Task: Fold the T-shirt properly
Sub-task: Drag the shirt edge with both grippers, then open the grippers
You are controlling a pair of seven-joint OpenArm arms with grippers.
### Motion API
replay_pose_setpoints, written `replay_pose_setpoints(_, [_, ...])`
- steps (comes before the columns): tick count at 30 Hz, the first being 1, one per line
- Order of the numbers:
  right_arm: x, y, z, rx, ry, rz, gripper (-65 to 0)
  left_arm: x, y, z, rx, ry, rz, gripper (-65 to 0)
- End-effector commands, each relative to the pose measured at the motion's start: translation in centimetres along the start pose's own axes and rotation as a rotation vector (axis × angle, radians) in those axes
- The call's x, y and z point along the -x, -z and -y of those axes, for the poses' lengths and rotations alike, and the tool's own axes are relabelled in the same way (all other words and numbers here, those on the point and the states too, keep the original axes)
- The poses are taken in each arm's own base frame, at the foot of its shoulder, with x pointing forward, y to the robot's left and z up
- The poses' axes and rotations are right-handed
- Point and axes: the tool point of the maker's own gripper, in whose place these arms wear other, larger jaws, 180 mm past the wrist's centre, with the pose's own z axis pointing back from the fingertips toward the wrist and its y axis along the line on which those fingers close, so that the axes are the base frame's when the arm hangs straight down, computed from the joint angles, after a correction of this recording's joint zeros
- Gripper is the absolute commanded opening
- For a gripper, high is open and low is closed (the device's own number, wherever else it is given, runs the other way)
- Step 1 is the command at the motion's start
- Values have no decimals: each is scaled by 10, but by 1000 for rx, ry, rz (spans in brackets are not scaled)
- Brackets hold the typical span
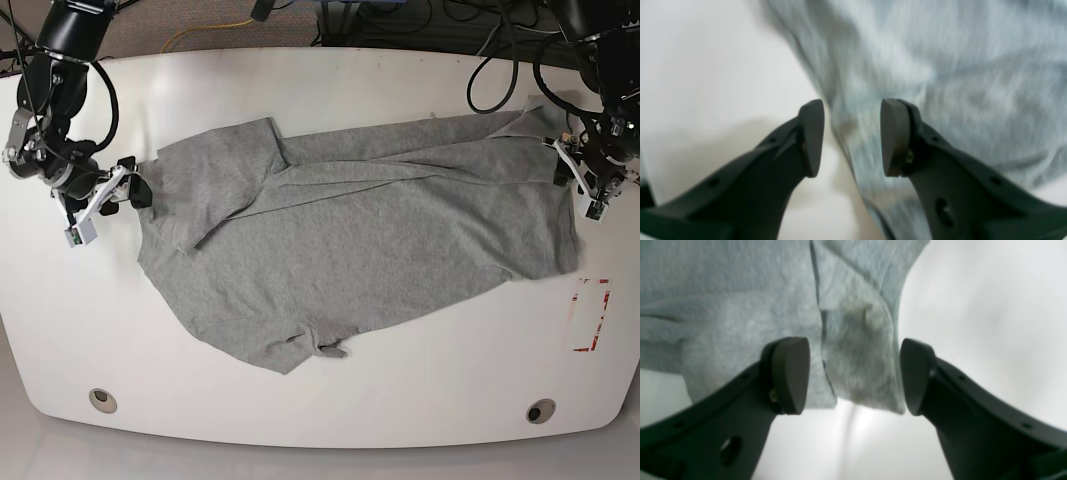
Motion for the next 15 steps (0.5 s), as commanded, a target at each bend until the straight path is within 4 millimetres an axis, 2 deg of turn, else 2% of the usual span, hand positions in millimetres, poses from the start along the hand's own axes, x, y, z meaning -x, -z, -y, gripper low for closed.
replay_pose_setpoints(1, [-1,-7,9,15,1,28,-241,-9,-17,-10,-25,-26,34,-401])
replay_pose_setpoints(5, [24,1,22,17,84,18,-241,1,-27,7,-9,-35,12,-389])
replay_pose_setpoints(8, [35,8,29,15,133,21,-241,7,-33,19,-3,-32,9,-329])
replay_pose_setpoints(11, [41,11,32,13,161,17,-241,19,-35,26,7,-33,-18,-290])
replay_pose_setpoints(15, [41,14,31,8,173,28,-241,34,-35,32,23,-38,-53,-289])
